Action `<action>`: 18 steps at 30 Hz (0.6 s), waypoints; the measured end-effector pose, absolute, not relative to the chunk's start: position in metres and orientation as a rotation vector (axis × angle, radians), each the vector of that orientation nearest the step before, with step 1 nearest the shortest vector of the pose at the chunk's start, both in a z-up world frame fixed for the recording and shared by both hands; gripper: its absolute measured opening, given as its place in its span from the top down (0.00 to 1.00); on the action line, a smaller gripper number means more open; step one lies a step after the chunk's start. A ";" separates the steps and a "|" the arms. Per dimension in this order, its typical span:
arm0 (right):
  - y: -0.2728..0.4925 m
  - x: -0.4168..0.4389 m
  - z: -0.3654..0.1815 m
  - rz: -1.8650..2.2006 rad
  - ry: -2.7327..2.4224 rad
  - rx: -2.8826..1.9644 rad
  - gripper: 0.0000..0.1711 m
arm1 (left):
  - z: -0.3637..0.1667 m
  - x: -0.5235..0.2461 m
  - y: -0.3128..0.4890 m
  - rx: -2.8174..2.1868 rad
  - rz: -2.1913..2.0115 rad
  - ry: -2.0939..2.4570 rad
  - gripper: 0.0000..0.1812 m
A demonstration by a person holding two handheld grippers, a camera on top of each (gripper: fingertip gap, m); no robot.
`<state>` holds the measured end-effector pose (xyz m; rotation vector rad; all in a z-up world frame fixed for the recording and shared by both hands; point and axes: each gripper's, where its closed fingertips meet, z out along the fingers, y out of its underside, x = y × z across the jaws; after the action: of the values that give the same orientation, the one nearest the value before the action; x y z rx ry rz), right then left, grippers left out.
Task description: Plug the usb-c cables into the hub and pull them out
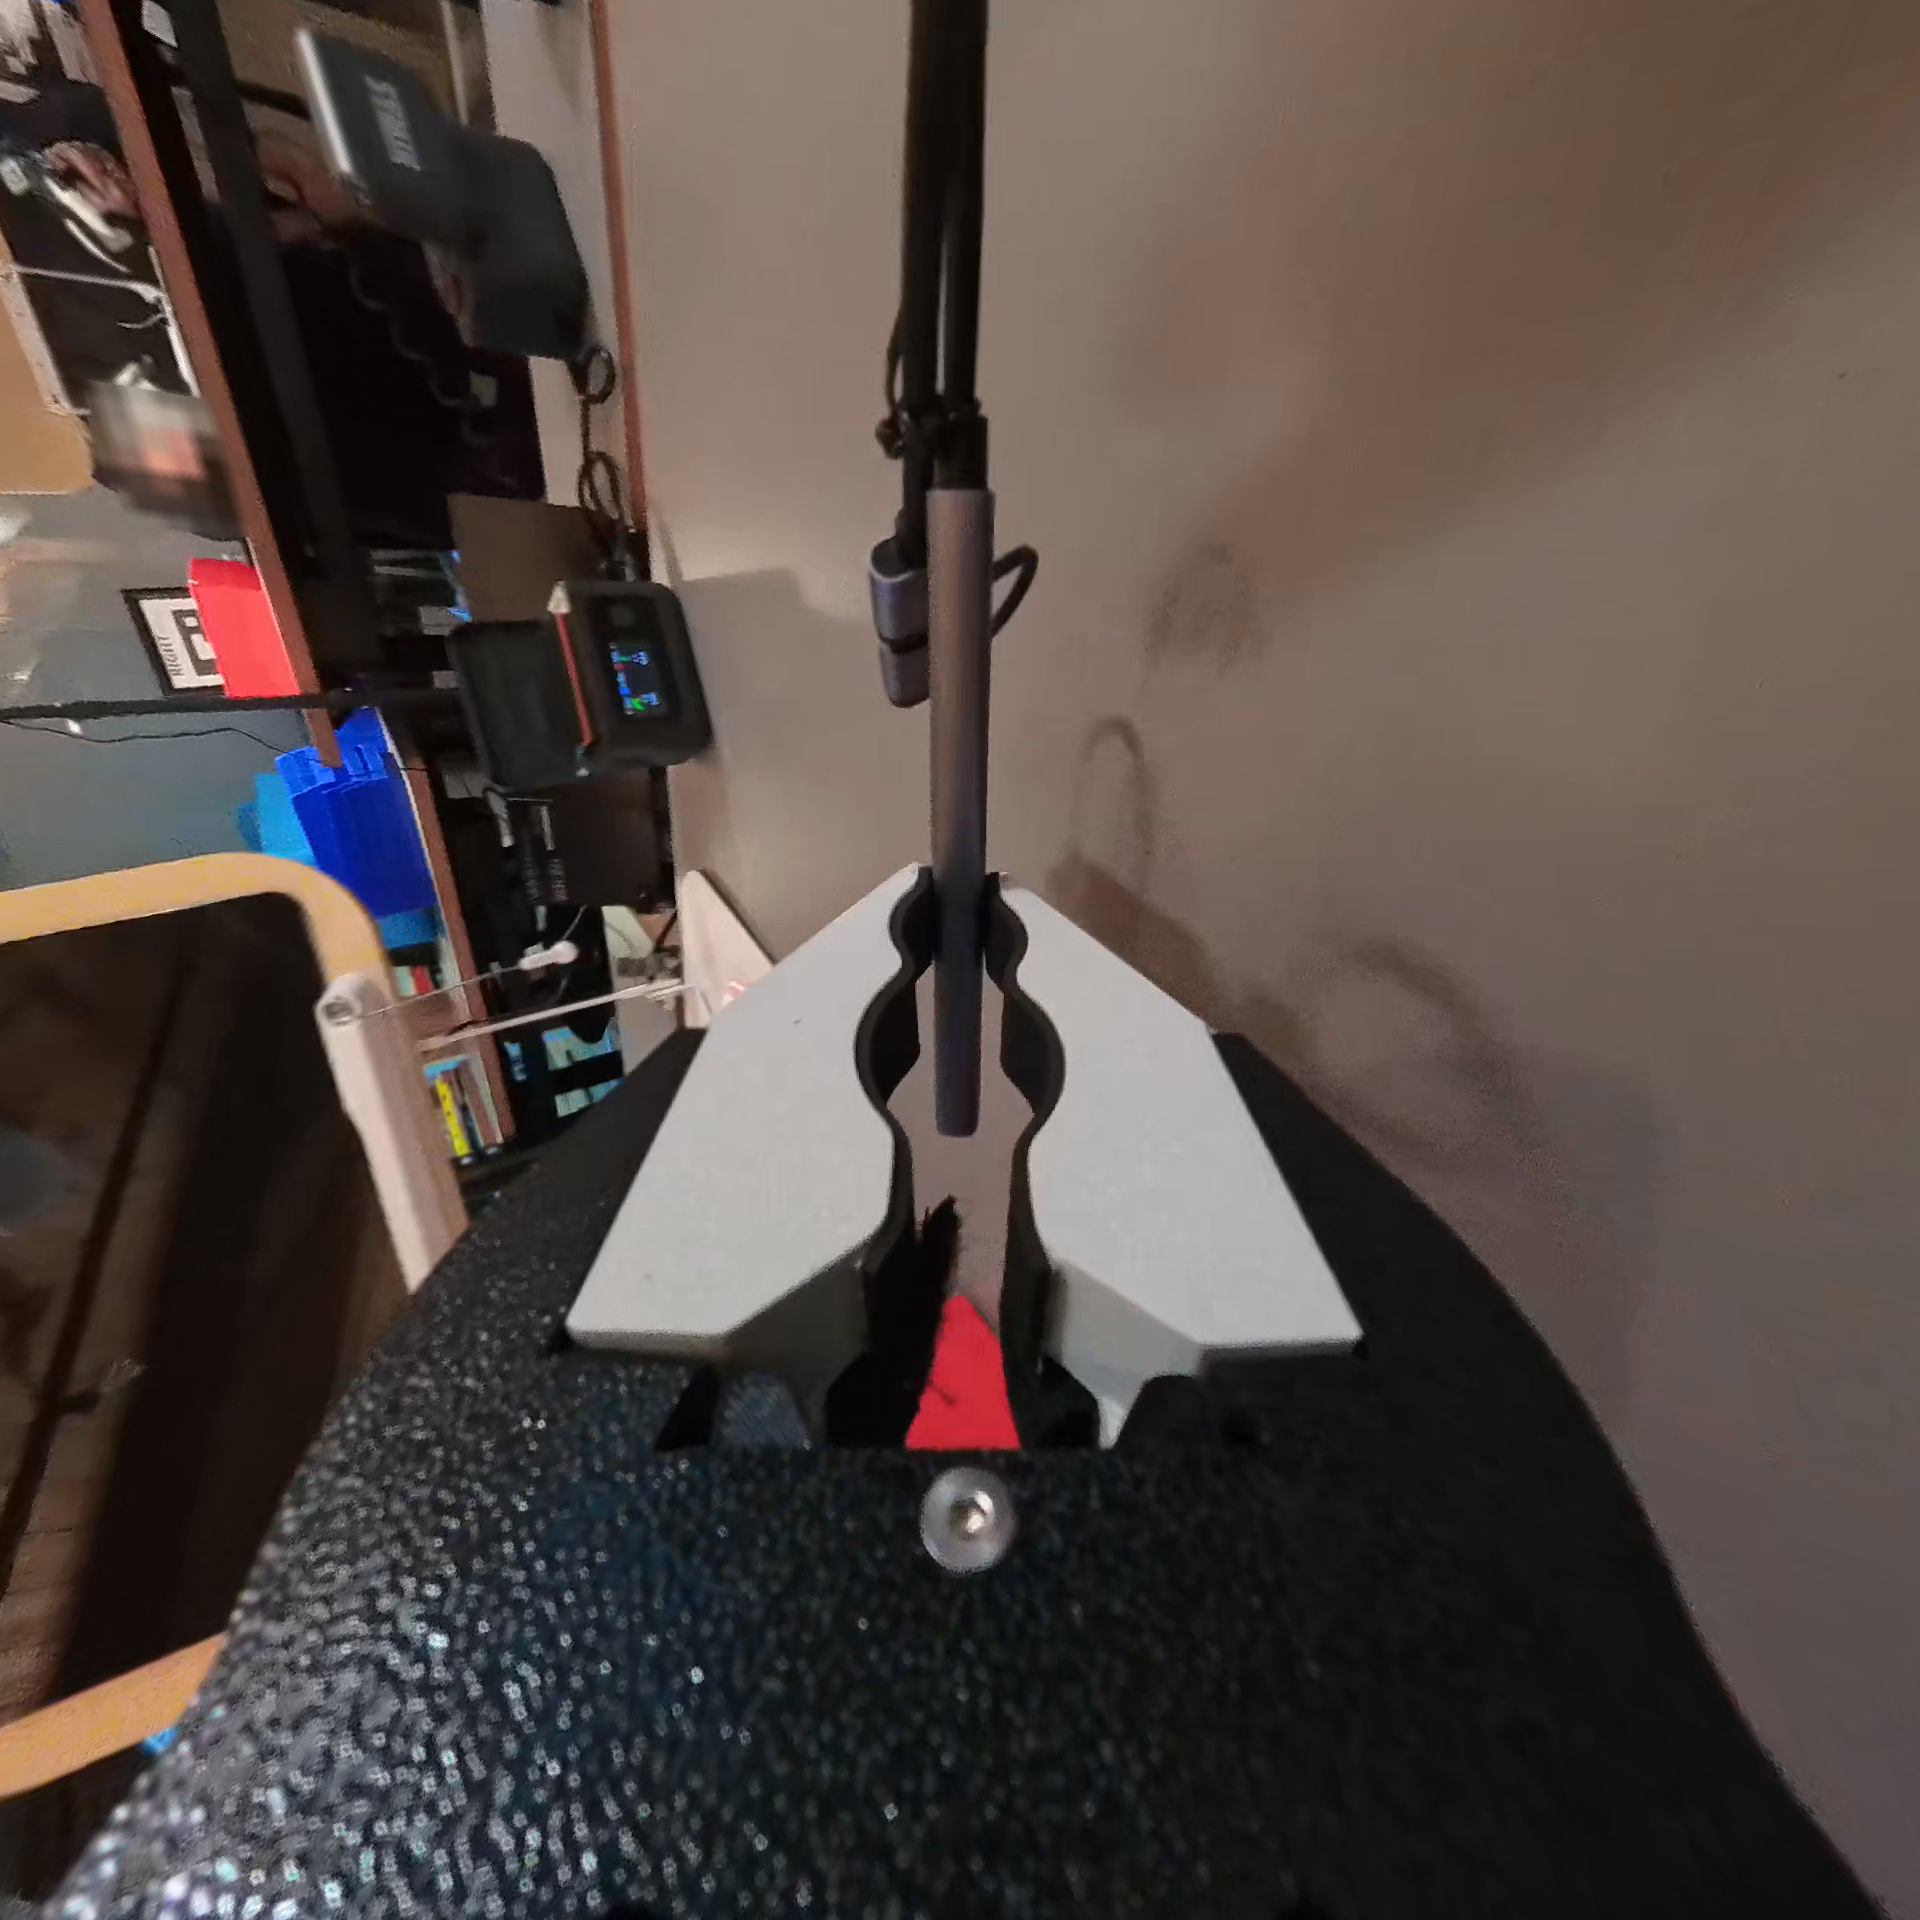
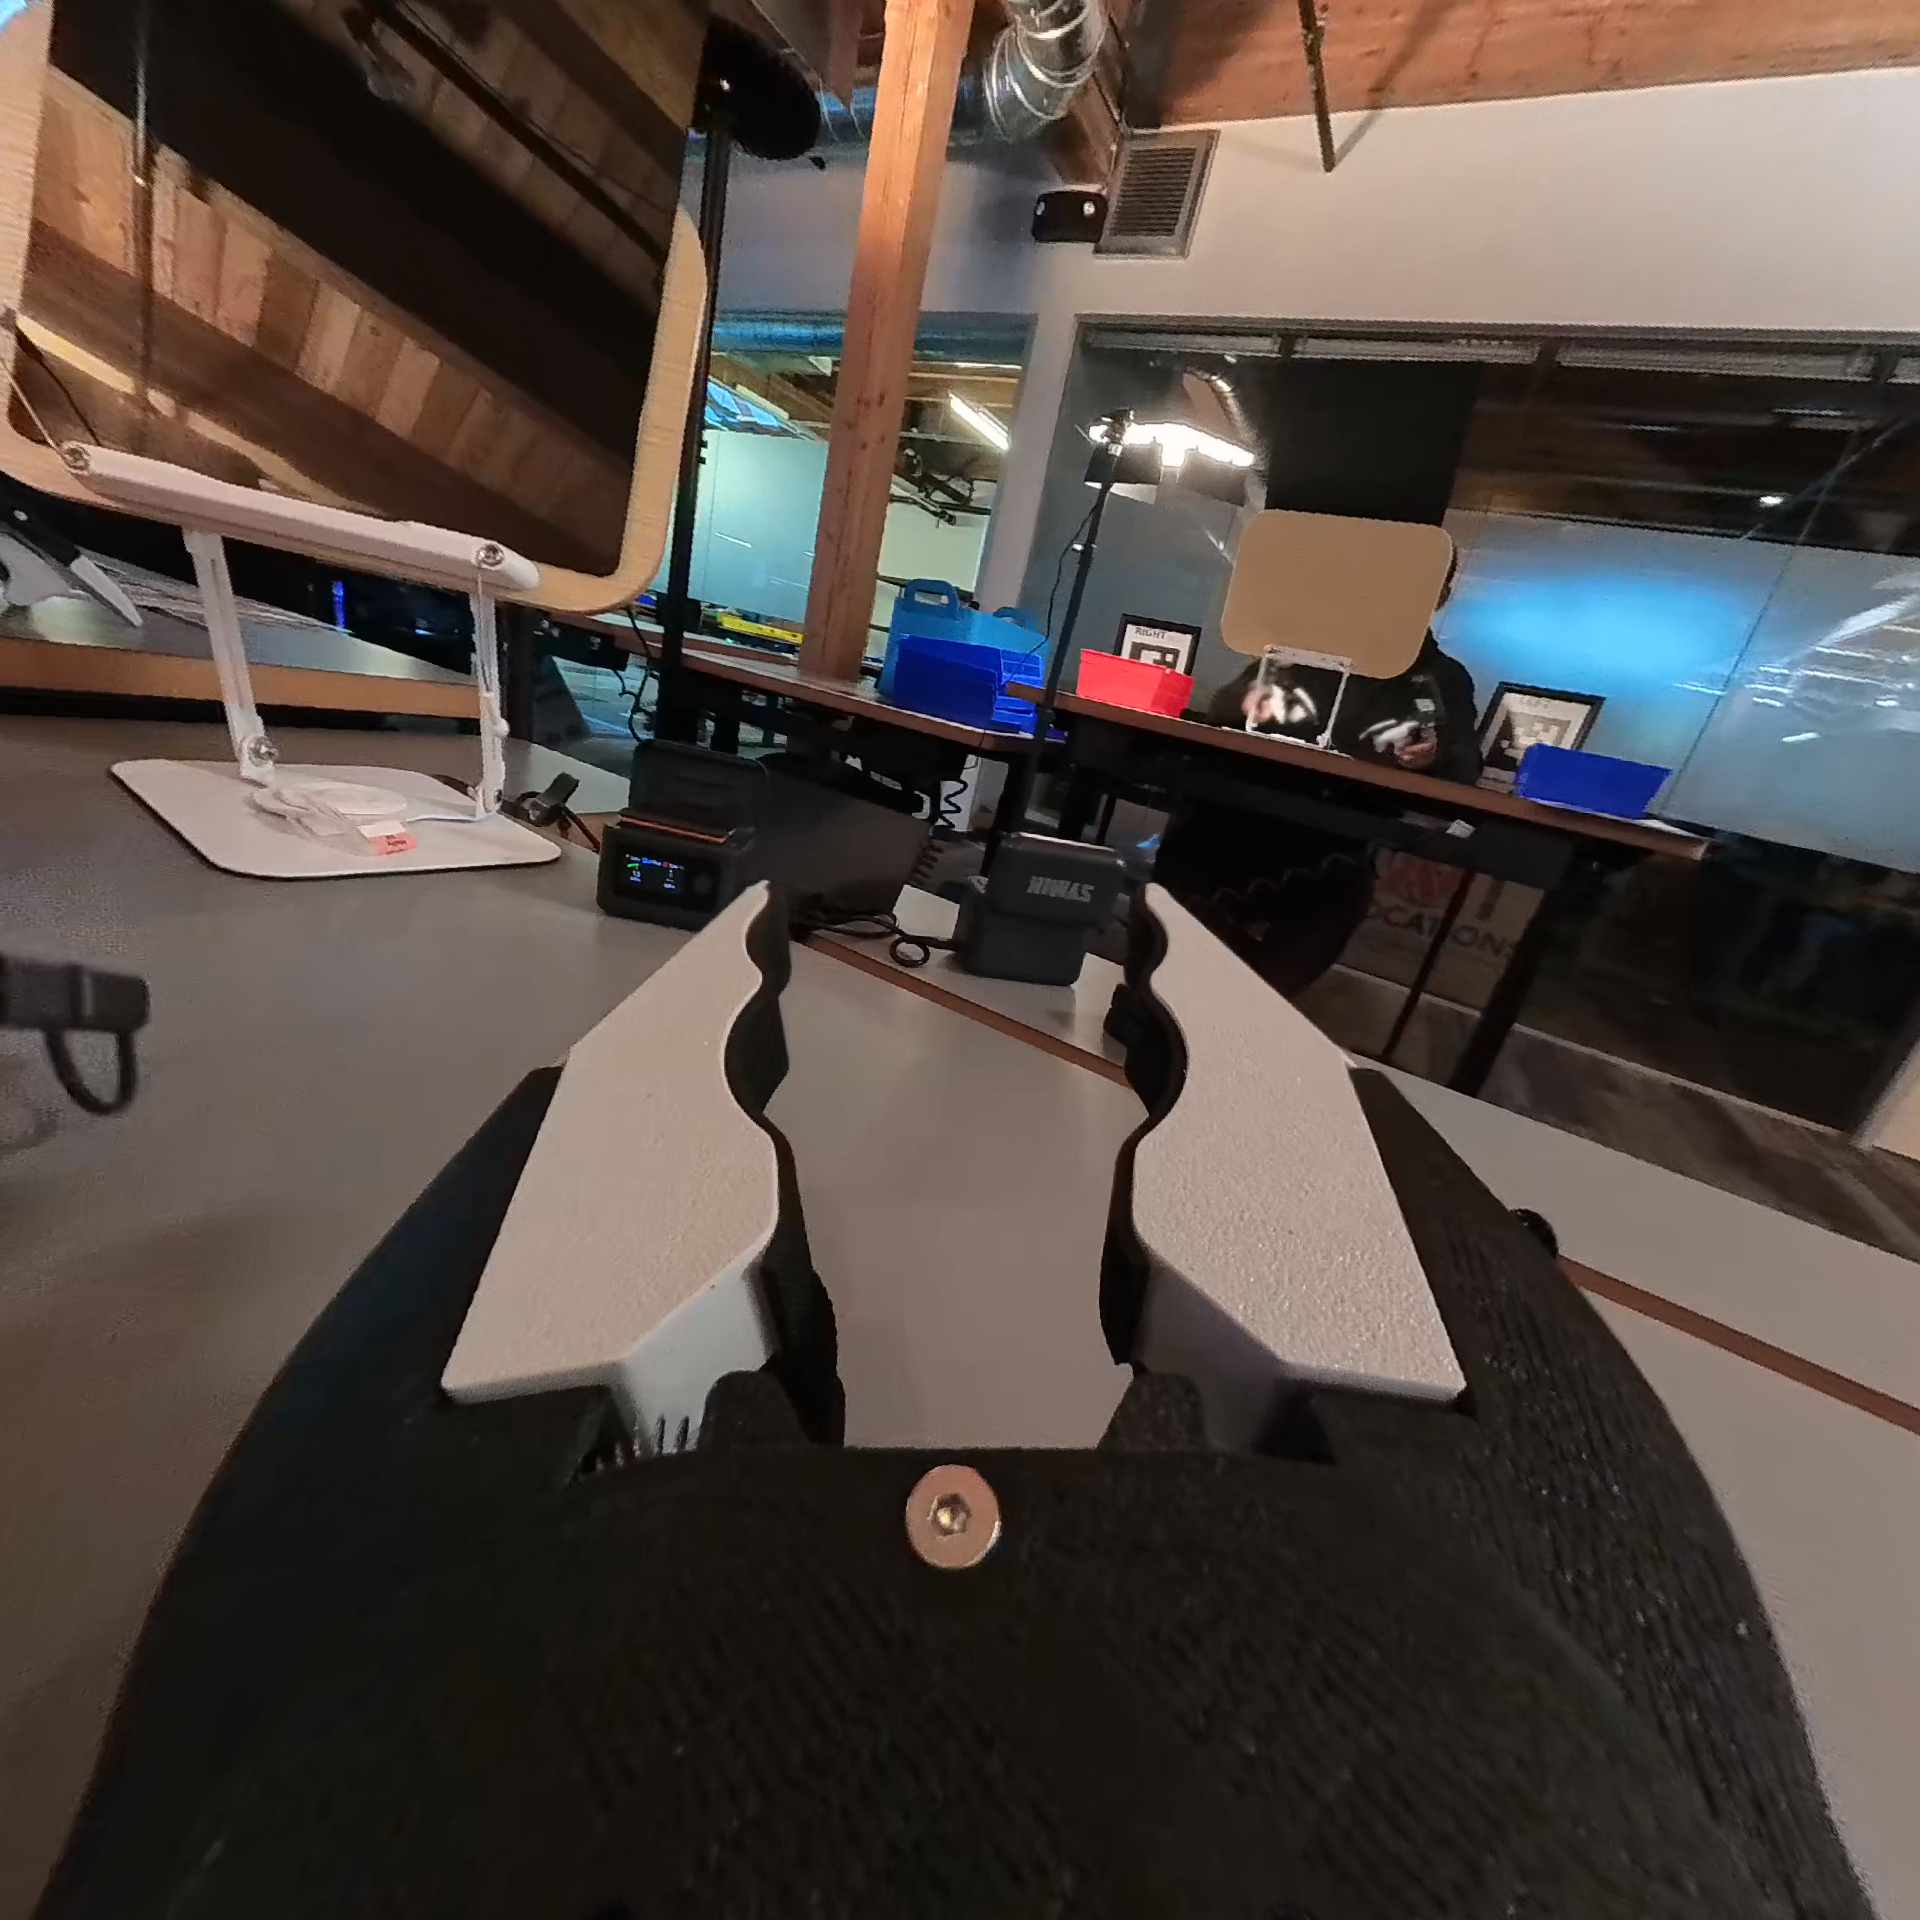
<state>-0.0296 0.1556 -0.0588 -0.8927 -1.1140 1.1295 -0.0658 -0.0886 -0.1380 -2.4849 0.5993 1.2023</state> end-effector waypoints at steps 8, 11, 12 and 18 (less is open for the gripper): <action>0.156 -0.031 -0.060 1.167 -1.120 -0.910 0.62 | -0.173 -0.069 -0.096 -2.576 1.056 0.468 0.96; 0.152 -0.030 -0.058 1.210 -1.125 -0.899 0.62 | -0.176 -0.058 -0.093 -2.577 0.882 0.385 0.95; 0.152 -0.029 -0.057 1.213 -1.120 -0.899 0.62 | -0.175 -0.053 -0.093 -2.573 0.817 0.343 0.92; 0.157 -0.023 -0.056 1.236 -1.089 -0.927 0.62 | -0.118 -0.009 -0.104 -2.428 0.550 0.097 0.70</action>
<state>-0.0232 0.1574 -0.0557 -0.9274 -1.0889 1.2363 -0.0091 -0.1038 -0.1177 -2.4284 0.0970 0.5499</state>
